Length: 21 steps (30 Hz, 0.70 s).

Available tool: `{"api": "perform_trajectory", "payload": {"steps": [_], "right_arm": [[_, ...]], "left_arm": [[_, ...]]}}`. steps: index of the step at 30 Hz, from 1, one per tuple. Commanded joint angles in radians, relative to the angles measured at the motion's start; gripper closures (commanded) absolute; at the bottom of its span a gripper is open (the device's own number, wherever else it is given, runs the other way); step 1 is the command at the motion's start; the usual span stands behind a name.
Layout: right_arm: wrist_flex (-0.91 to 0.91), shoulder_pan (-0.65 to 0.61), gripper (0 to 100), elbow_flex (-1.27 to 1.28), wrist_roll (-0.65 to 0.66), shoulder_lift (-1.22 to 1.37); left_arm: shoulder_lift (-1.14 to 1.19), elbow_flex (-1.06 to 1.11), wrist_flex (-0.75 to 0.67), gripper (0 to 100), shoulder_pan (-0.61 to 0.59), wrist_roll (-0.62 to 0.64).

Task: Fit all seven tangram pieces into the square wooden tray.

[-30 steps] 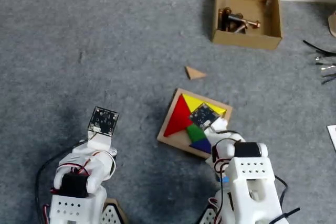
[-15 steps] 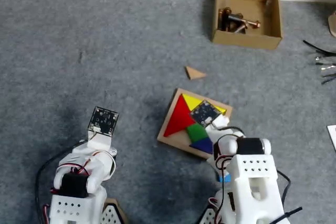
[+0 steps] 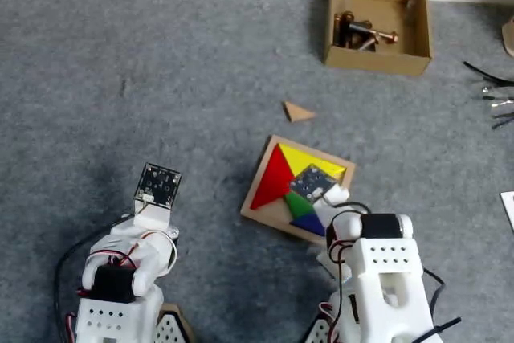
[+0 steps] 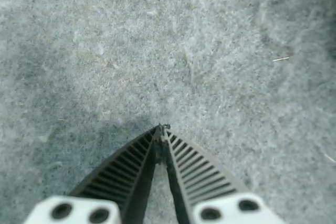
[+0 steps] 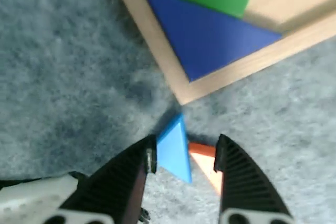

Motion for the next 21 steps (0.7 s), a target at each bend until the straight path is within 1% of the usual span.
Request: {"api": "perform_trajectory", "payload": {"steps": [1, 9, 21], "right_arm": [[0.012, 0.015, 82.7, 0.005, 0.003, -0.015], [0.002, 0.015, 82.7, 0.09, 0.008, -0.015], [-0.019, 0.013, 82.9, 0.093, 0.009, -0.007]], "left_arm": [[-0.015, 0.021, 0.0, 99, -0.015, 0.011], [-0.015, 0.021, 0.0, 99, -0.015, 0.011], [-0.015, 0.021, 0.0, 99, -0.015, 0.011]]}}
